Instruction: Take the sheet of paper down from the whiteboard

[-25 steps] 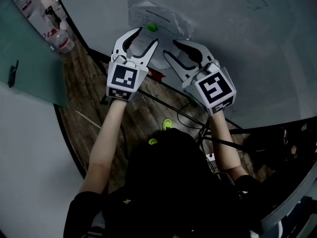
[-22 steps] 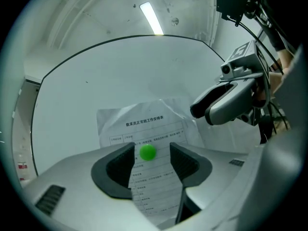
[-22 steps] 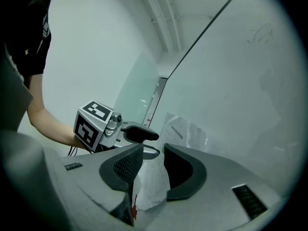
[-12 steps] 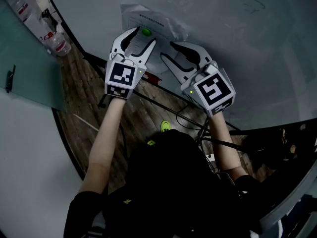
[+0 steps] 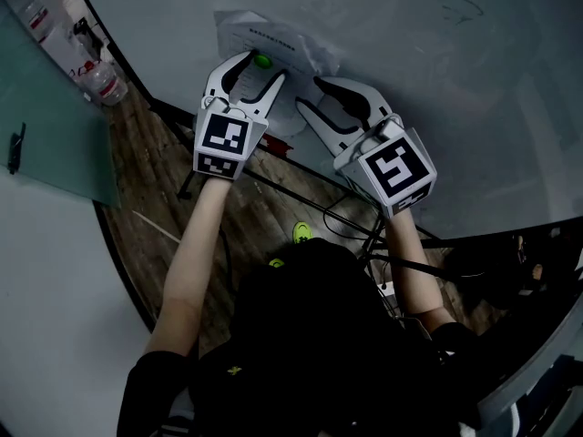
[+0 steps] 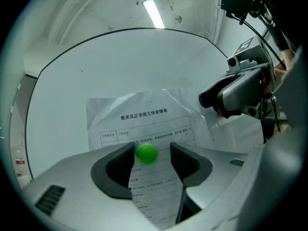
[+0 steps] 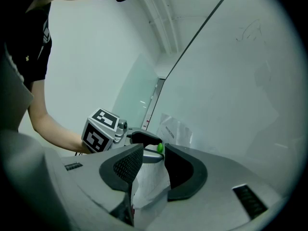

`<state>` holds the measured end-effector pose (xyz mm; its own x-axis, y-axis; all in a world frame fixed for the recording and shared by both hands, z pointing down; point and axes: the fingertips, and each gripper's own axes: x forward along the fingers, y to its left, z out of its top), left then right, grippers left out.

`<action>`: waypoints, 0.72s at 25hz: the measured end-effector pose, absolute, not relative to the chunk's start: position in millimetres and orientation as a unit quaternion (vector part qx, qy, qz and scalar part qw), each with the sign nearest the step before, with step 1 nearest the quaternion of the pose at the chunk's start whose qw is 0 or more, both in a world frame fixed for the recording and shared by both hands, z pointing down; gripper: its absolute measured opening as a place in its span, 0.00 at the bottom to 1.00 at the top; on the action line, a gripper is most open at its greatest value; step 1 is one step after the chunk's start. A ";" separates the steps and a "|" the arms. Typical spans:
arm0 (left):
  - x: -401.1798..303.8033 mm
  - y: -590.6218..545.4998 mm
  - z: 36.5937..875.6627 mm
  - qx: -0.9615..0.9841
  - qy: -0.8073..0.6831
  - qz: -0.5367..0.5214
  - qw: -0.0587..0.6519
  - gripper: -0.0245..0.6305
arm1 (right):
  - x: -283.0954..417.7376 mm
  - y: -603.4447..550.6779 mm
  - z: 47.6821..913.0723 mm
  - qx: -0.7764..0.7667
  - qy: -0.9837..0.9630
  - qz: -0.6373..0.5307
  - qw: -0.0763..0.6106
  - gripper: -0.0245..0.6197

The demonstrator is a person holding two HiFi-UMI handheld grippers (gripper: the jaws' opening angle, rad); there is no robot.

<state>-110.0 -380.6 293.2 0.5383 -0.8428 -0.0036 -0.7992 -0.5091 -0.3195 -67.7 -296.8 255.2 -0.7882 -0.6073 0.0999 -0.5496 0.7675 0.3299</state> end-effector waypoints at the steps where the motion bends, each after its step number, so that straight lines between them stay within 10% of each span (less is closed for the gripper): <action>1: -110.3 -381.2 293.2 -0.865 0.476 -0.075 0.143 0.38 | -67.0 -296.8 255.0 0.310 -0.935 -0.142 0.099 0.25; 18: -114.2 -382.9 294.5 -0.860 0.484 -0.074 0.145 0.31 | -58.0 -294.0 249.3 0.329 -0.929 -0.139 0.095 0.25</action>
<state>-114.2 -382.9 294.5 0.5197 -0.8543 -0.0125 -0.8111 -0.4888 -0.3212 -58.0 -294.0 249.3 -0.7657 -0.6376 0.0848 -0.5849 0.7450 0.3208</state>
